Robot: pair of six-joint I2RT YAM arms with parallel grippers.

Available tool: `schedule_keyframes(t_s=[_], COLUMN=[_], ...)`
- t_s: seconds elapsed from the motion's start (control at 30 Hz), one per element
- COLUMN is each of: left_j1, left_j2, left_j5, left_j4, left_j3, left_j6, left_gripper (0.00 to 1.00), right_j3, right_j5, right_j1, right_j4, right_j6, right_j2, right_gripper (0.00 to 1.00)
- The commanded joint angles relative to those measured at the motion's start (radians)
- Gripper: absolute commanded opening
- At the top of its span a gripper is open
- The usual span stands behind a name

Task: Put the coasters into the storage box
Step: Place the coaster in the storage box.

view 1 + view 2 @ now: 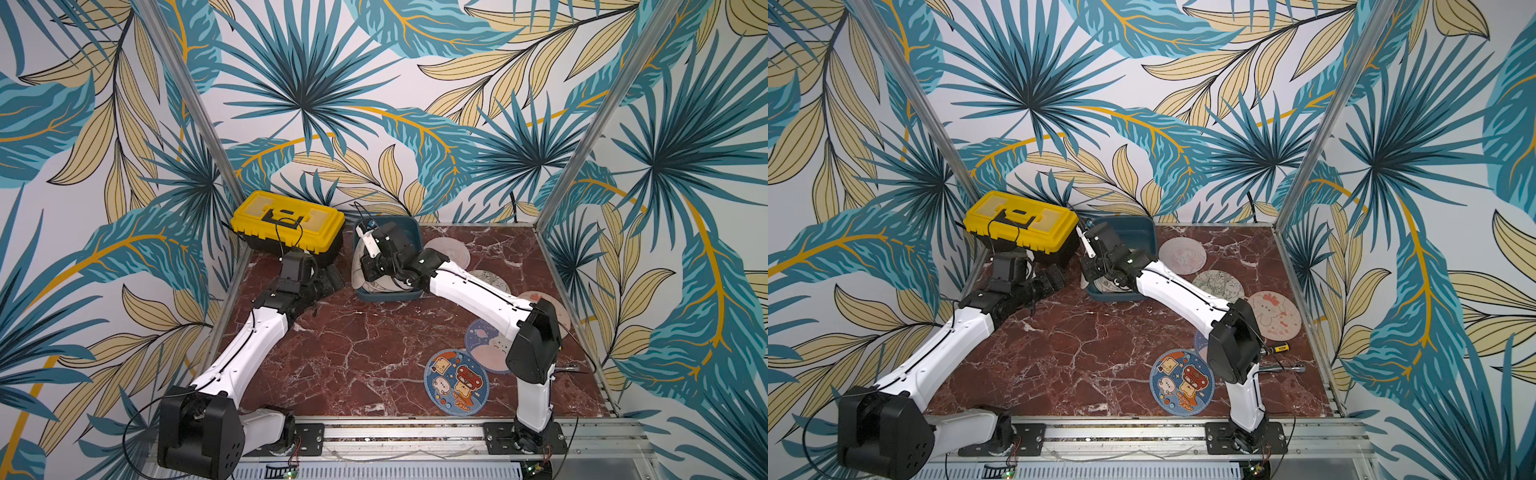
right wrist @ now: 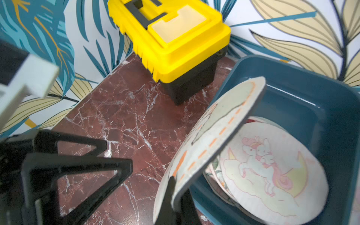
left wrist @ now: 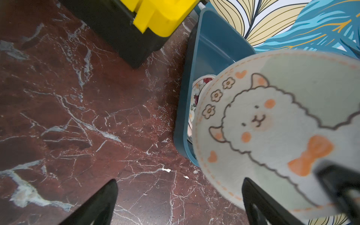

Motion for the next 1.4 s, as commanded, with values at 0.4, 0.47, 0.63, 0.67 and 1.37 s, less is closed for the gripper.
schedule_keyframes(t_s=[0.4,0.47,0.63,0.67,1.37], left_j1=[-0.118,-0.134,-0.168,-0.175,-0.202], left_j2=[0.024,0.024,0.021,0.019,0.083], left_j5=[0.050,0.044,0.022,0.014,-0.008], left_j4=[0.136,0.147,0.158,0.158,0.164], left_j3=[-0.015,-0.015,-0.013,-0.015,0.000], left_j6=[0.132,0.141,0.157,0.160,0.168], left_gripper=[1.00,1.00,1.00,1.00,1.00], right_j3=[0.192,0.208,0.286,0.297,0.078], right_j5=[0.030,0.015,-0.002,-0.006,0.036], right_j1=[-0.123,-0.127,-0.132,-0.133,-0.190], right_j4=[-0.152,-0.129,-0.123,-0.122,-0.034], right_j6=[0.005,0.004,-0.014,-0.017,0.112], right_j2=[0.192,0.214,0.278,0.291,0.275], right_gripper=[0.00,0.00,0.00,0.00,0.00])
